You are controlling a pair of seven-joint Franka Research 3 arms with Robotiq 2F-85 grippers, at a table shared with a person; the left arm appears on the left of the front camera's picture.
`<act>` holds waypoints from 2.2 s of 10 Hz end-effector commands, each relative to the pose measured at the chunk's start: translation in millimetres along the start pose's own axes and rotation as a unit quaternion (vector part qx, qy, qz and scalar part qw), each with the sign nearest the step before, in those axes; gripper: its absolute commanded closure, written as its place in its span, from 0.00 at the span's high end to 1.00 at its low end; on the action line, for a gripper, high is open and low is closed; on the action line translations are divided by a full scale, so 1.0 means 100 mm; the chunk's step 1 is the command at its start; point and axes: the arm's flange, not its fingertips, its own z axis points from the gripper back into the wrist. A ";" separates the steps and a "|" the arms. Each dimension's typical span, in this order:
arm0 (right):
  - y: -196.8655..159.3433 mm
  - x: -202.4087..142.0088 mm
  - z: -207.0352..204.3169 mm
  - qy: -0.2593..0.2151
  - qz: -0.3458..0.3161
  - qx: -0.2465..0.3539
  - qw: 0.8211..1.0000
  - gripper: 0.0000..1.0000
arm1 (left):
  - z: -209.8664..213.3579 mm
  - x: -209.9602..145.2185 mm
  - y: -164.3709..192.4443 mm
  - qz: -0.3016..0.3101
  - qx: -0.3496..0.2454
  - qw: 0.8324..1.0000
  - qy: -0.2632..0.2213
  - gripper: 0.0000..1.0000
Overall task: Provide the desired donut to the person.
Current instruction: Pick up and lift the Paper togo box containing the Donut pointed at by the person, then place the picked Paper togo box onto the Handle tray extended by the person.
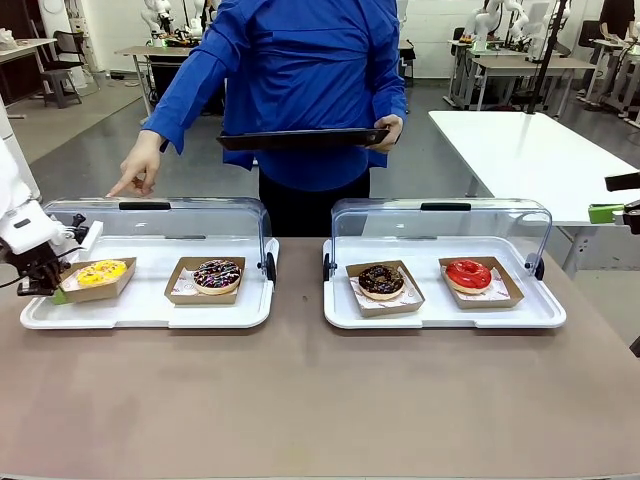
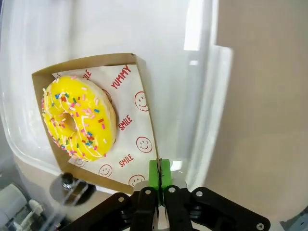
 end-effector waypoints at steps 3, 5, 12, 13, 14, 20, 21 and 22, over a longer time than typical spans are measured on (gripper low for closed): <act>-0.04 0.01 -0.03 -0.014 0.005 0.001 1.000 1.00 | 0.47 -0.05 -1.02 -0.017 0.051 0.999 0.003 0.00; -0.04 0.01 -0.03 -0.014 0.005 0.001 1.000 1.00 | 0.69 -0.02 -1.29 -0.011 0.073 0.997 -0.006 0.00; -0.04 0.01 -0.03 -0.014 0.005 0.001 1.000 1.00 | 2.25 0.01 -1.71 -0.031 0.093 0.995 0.020 0.00; -0.04 0.01 -0.03 -0.014 0.005 0.001 1.000 1.00 | 2.41 0.05 -1.60 -0.032 0.102 0.994 0.014 0.00; -0.04 0.01 -0.03 -0.014 0.005 0.001 1.000 1.00 | 2.54 0.07 -1.46 -0.031 0.116 0.993 -0.007 0.00; -0.04 0.01 -0.03 -0.014 0.005 0.001 1.000 1.00 | 2.59 0.05 -1.58 -0.040 0.111 0.993 -0.014 0.00; -0.04 0.01 -0.03 -0.014 0.005 0.001 1.000 1.00 | 2.59 0.05 -1.58 -0.040 0.111 0.993 -0.014 0.00; -0.04 0.01 -0.03 -0.014 0.005 0.001 1.000 1.00 | 2.59 0.05 -1.58 -0.040 0.111 0.993 -0.014 0.00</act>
